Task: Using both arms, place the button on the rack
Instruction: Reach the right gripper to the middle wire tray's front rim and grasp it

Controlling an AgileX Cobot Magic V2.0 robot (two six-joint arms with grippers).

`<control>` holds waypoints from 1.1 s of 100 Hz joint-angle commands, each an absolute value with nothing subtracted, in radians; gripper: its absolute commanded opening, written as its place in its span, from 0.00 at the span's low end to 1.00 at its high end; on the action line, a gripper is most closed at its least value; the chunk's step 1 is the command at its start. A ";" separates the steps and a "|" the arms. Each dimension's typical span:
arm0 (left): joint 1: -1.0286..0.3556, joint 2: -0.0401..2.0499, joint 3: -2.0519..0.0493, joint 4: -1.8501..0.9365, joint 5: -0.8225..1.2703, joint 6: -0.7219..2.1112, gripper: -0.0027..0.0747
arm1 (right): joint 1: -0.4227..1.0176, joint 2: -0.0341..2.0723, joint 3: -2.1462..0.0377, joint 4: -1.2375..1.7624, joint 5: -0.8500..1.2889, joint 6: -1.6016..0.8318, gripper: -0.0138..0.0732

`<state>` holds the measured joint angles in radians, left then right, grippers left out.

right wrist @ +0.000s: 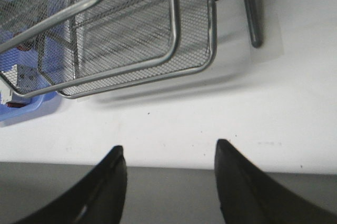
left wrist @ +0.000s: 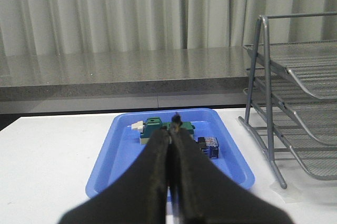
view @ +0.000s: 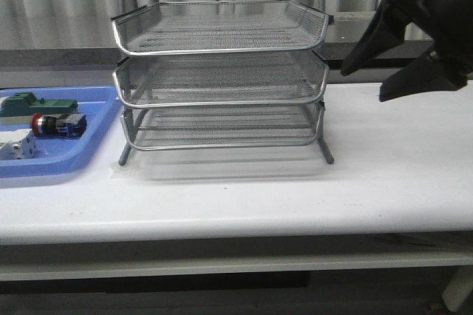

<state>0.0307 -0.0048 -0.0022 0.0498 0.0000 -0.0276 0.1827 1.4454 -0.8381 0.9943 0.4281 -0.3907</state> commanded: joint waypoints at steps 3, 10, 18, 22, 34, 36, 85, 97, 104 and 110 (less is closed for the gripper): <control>0.032 -0.037 0.051 0.047 -0.072 -0.039 0.01 | 0.182 1.477 -0.912 1.111 0.412 -0.495 0.62; 0.032 -0.037 0.051 0.047 -0.072 -0.039 0.01 | 0.182 1.514 -0.942 1.142 0.419 -0.525 0.62; 0.032 -0.037 0.051 0.047 -0.072 -0.039 0.01 | 0.182 1.558 -0.981 1.159 0.426 -0.544 0.62; 0.032 -0.037 0.051 0.047 -0.072 -0.039 0.01 | 0.182 1.575 -1.001 1.159 0.426 -0.544 0.62; 0.032 -0.037 0.051 0.047 -0.072 -0.039 0.01 | 0.182 1.636 -1.051 1.160 0.431 -0.551 0.62; 0.032 -0.037 0.051 0.047 -0.072 -0.039 0.01 | 0.182 1.643 -1.060 1.160 0.432 -0.552 0.62; 0.032 -0.037 0.051 0.047 -0.072 -0.039 0.01 | 0.182 1.787 -1.177 1.168 0.433 -0.579 0.62; 0.032 -0.037 0.051 0.047 -0.072 -0.039 0.01 | 0.182 1.810 -1.195 1.170 0.433 -0.579 0.62; 0.032 -0.037 0.051 0.047 -0.072 -0.039 0.01 | 0.182 1.821 -1.199 1.171 0.435 -0.580 0.62; 0.032 -0.037 0.051 0.047 -0.072 -0.039 0.01 | 0.182 1.825 -1.199 1.172 0.435 -0.580 0.62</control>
<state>0.0307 -0.0048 -0.0022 0.0498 0.0000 -0.0276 0.1827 1.8646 -1.1676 1.1390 0.4361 -0.5667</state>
